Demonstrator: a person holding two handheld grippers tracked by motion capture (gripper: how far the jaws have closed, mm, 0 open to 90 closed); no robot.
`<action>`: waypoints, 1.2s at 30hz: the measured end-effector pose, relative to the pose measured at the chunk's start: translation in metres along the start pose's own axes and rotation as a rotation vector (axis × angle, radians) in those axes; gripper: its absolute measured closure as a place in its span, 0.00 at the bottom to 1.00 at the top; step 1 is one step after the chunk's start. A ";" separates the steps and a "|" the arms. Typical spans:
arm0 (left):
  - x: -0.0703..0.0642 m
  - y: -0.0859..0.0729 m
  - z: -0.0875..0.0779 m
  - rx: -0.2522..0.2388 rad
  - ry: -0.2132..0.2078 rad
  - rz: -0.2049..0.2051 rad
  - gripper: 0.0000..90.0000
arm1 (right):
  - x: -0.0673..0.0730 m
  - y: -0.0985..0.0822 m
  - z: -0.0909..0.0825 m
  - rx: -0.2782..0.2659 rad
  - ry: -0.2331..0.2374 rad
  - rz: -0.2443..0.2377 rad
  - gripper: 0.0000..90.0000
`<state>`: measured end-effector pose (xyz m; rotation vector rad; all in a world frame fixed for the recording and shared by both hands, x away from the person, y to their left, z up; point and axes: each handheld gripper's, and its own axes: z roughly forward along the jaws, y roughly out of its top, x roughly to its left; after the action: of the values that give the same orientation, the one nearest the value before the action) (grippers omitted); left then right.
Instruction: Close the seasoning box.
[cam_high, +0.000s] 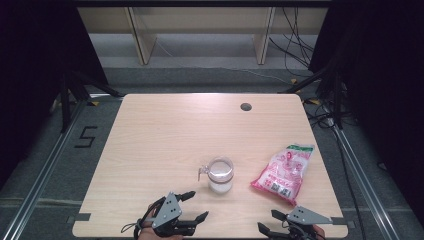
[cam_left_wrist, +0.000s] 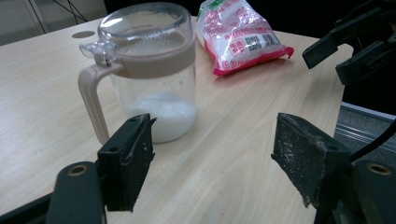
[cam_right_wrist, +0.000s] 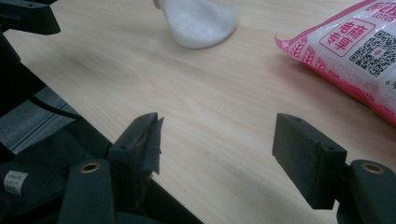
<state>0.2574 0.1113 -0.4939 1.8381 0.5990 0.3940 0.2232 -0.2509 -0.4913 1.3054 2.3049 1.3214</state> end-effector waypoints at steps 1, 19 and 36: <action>0.000 -0.002 -0.001 0.014 -0.009 0.008 0.31 | 0.000 0.000 0.000 -0.004 0.006 -0.009 0.36; -0.007 -0.022 0.002 0.087 0.004 0.011 0.29 | 0.011 -0.013 -0.004 0.066 0.006 -0.019 0.34; -0.006 -0.023 0.001 0.081 0.012 -0.002 0.29 | 0.008 -0.014 -0.002 0.063 0.003 -0.056 0.34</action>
<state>0.2485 0.1133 -0.5155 1.9139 0.6332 0.3848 0.2086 -0.2491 -0.4990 1.2481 2.3850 1.2439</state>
